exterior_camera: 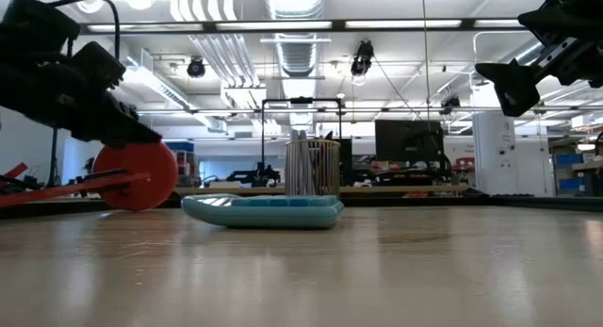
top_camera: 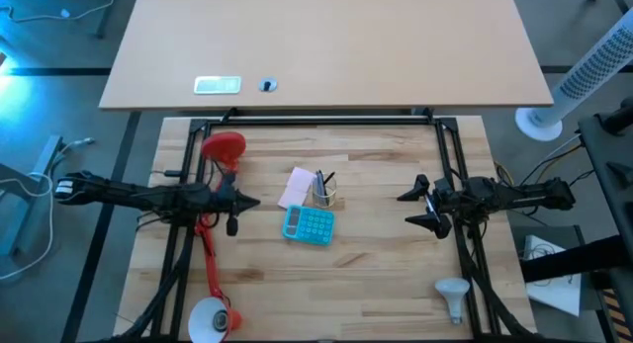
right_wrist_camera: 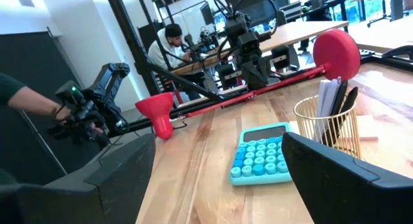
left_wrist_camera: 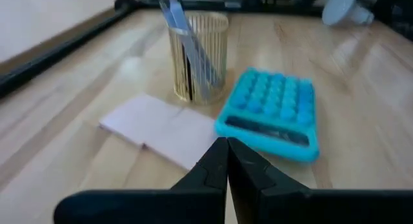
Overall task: Screw lightbulb
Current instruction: Insert the lightbulb into the red desk lamp
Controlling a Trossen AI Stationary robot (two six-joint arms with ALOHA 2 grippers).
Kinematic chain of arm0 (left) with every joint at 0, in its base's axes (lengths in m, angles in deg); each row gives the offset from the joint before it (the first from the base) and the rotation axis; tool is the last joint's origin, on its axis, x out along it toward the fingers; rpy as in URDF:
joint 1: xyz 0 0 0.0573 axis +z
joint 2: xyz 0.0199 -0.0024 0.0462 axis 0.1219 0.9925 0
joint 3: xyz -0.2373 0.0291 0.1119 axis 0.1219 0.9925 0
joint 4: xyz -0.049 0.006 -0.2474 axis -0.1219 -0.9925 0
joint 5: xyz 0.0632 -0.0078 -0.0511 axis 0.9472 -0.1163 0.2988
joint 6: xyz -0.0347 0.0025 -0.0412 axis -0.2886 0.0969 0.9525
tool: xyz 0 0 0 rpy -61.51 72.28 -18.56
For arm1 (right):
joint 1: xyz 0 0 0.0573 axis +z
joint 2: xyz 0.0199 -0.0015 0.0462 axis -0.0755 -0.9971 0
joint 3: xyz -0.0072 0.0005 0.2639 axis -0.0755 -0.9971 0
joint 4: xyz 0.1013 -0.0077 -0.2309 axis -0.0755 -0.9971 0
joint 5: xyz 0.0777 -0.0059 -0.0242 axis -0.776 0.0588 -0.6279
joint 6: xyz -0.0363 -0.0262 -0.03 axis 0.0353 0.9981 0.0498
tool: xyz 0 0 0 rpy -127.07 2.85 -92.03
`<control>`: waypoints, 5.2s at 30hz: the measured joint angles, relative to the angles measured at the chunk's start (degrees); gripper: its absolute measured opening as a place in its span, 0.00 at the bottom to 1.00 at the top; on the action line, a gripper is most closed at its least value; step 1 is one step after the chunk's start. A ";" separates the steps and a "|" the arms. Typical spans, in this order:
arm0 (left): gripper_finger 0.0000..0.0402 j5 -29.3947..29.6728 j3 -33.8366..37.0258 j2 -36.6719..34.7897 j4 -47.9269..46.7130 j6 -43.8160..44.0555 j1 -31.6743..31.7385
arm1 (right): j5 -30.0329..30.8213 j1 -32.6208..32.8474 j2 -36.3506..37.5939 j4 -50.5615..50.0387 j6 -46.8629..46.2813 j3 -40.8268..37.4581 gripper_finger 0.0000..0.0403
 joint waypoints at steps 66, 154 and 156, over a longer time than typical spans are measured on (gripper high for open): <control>0.39 -14.61 -59.69 46.66 -87.06 52.38 6.15 | 10.49 0.00 -0.07 0.01 -10.12 -0.04 0.83; 0.52 -16.19 -26.97 44.11 -32.34 106.03 -29.11 | 10.44 0.02 -0.07 0.01 -16.82 -0.06 0.82; 0.52 -12.74 -27.26 44.11 -32.12 106.43 -29.14 | 10.45 0.00 -0.07 0.03 -16.82 -0.06 0.82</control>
